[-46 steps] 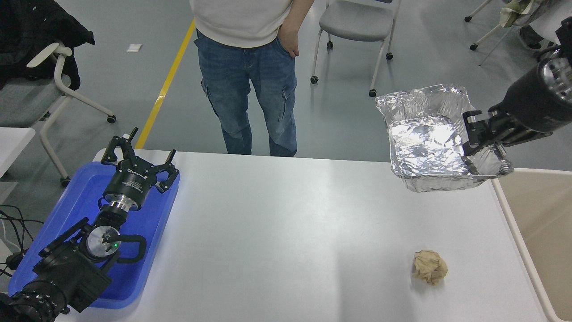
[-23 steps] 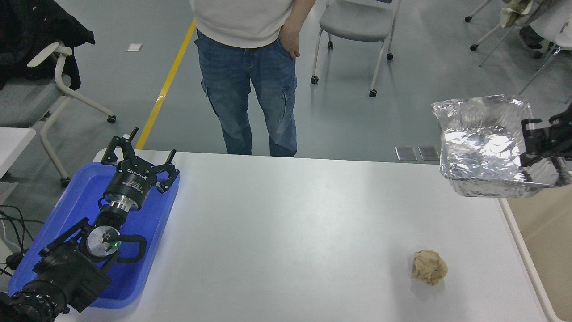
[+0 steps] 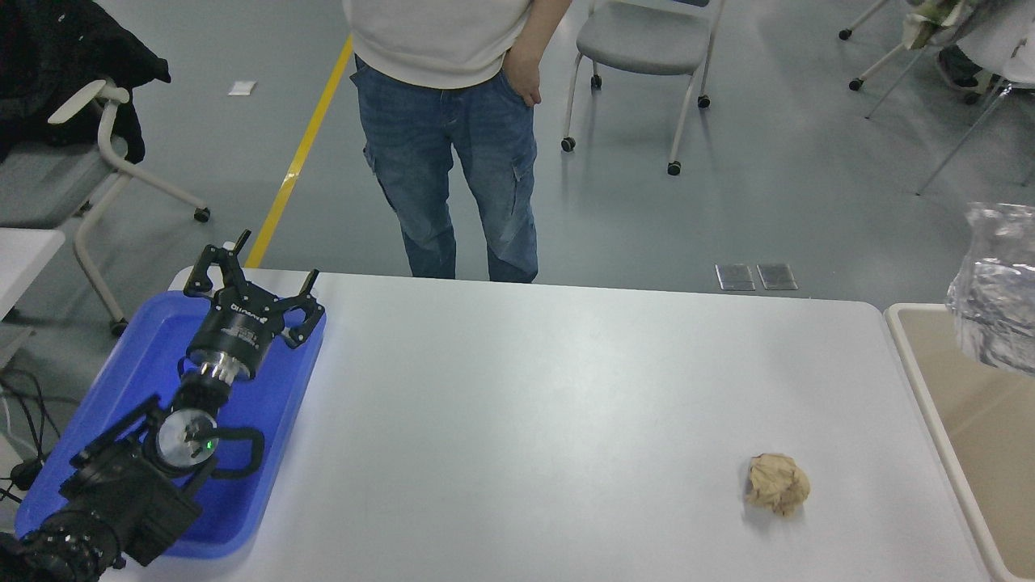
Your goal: Pick up foil plate and place in dustbin
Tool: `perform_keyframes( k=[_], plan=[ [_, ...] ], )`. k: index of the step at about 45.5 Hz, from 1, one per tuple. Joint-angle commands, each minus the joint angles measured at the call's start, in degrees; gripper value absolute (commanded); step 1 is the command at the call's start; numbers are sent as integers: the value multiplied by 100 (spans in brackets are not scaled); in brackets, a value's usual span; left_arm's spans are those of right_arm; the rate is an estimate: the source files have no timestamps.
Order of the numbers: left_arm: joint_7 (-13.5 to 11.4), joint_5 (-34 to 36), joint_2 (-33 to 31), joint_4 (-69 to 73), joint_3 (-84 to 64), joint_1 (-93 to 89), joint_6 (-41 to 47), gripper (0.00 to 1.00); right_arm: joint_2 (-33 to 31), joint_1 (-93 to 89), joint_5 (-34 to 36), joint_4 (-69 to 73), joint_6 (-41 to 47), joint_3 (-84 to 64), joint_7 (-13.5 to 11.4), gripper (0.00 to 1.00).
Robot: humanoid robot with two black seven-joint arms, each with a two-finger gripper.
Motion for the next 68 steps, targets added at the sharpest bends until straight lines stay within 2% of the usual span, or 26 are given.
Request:
perform_keyframes(
  k=[1,11,28,34,39,49,60,68],
  plan=[
    [0,0,0,0,0,0,0,100,-478,-1375,75,-1218,-219,314,7,0],
    [0,0,0,0,0,0,0,100,-566,-3783,84,-1939,-1283,1930,-11,0],
    [0,0,0,0,0,0,0,100,-504,-7036,84,-3574,-1933,4611,-19,0],
    [0,0,0,0,0,0,0,100,-250,-8257,75,-4075,-2338,5780,-28,0],
    [0,0,0,0,0,0,0,100,242,-9031,75,-4734,-2601,6369,-28,0],
    [0,0,0,0,0,0,0,100,831,-9885,75,-5666,-2944,6915,-28,0],
    [0,0,0,0,0,0,0,100,1446,-10351,75,-6185,-3709,6959,-28,0],
    [0,0,0,0,0,0,0,100,1631,-10439,75,-6308,-3990,6959,-37,0]
  ],
)
